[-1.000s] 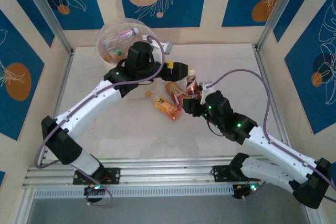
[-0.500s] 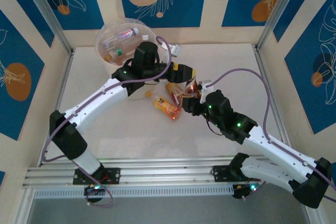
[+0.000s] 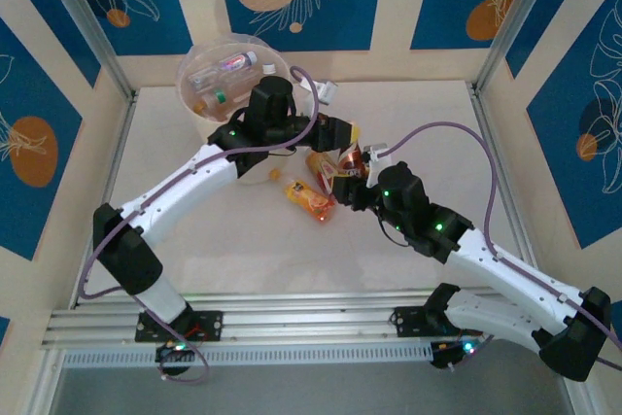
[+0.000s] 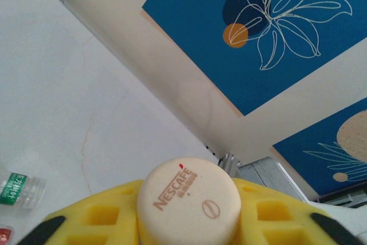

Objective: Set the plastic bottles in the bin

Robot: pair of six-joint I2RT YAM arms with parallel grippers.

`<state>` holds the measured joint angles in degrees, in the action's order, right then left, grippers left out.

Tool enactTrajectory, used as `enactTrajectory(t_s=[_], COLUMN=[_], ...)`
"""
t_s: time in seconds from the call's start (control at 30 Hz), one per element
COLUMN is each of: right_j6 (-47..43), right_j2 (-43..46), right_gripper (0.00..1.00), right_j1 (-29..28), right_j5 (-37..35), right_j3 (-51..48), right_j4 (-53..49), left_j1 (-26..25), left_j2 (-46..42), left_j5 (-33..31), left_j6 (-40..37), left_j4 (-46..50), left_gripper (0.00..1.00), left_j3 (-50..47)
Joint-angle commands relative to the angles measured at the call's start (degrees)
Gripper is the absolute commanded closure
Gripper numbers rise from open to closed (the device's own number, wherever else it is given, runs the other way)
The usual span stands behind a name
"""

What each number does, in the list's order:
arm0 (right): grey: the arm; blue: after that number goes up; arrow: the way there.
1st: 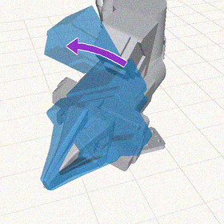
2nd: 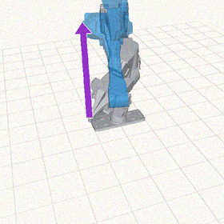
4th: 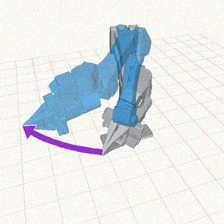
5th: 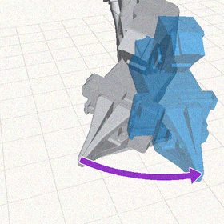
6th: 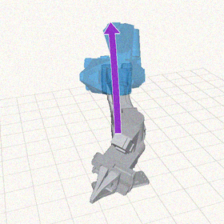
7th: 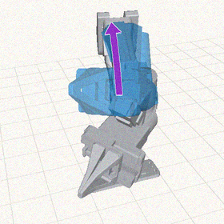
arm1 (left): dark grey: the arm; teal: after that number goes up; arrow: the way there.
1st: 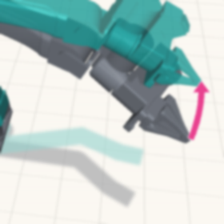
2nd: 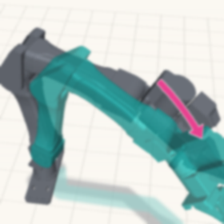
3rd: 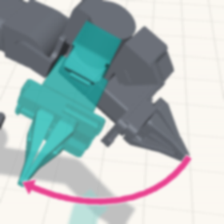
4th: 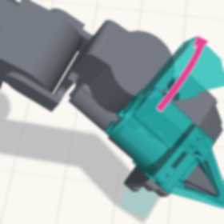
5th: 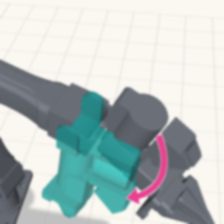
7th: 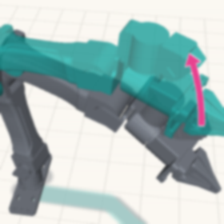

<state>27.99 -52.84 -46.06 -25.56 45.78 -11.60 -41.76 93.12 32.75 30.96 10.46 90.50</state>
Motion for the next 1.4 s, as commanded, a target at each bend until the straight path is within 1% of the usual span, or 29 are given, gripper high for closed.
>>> enactTrajectory(t_s=[0.0,0.07,0.13,0.17,0.3,0.47,0.63,0.73,0.9,1.03,1.23,1.3,1.37], right_j6=[-0.9,-0.9,-0.9,-1.0,-0.8,-1.0,-0.8,-0.5,0.1,0.4,0.7,0.9,1.0], right_j2=[-0.1,-0.1,-0.1,-0.1,0.3,1.7,4.1,5.0,5.6,5.7,5.6,5.6,5.6], right_gripper=[0.48,0.47,0.43,0.37,0.02,0.01,0.01,0.01,0.01,0.01,0.01,0.01,0.01], right_j1=[-0.3,-0.3,-0.3,-0.3,-0.3,-0.4,-0.5,-0.5,-0.5,-0.5,-0.5,-0.5,-0.5], right_j5=[0.3,0.1,-0.2,-0.4,-1.3,-1.4,-1.6,-2.4,-3.2,-3.2,-3.2,-3.2,-3.2], right_j3=[1.6,1.7,1.9,2.0,2.9,3.6,3.2,3.3,2.9,2.8,2.8,2.8,2.9], right_j4=[1.3,1.1,0.6,0.3,-1.5,-3.2,-4.0,-5.1,-6.3,-6.5,-6.5,-6.7,-6.8], left_j1=[-0.7,-0.7,-0.7,-0.7,-0.7,-0.1,2.2,4.7,11.0,15.5,20.5,22.2,24.0], left_j2=[0.1,0.0,-0.2,-0.2,-1.7,-4.0,-6.3,-7.8,-10.2,-10.9,-10.5,-9.6,-8.3], left_j5=[1.4,1.1,0.5,0.0,-3.5,-11.0,-19.0,-24.2,-32.3,-37.3,-43.1,-43.8,-42.6], left_j6=[0.5,0.4,0.1,-0.1,-2.7,-8.7,-14.4,-17.5,-22.0,-26.0,-31.5,-32.7,-33.1], left_j4=[-1.5,-1.5,-1.5,-1.3,0.3,5.4,8.9,10.2,9.8,10.1,12.4,14.1,16.3], left_gripper=[0.79,0.85,0.89,0.91,0.94,0.96,0.97,0.98,0.99,0.99,0.99,0.99,0.99], left_j3=[2.0,2.0,1.9,1.9,2.7,6.6,11.2,13.8,15.8,17.0,18.7,19.6,21.0])
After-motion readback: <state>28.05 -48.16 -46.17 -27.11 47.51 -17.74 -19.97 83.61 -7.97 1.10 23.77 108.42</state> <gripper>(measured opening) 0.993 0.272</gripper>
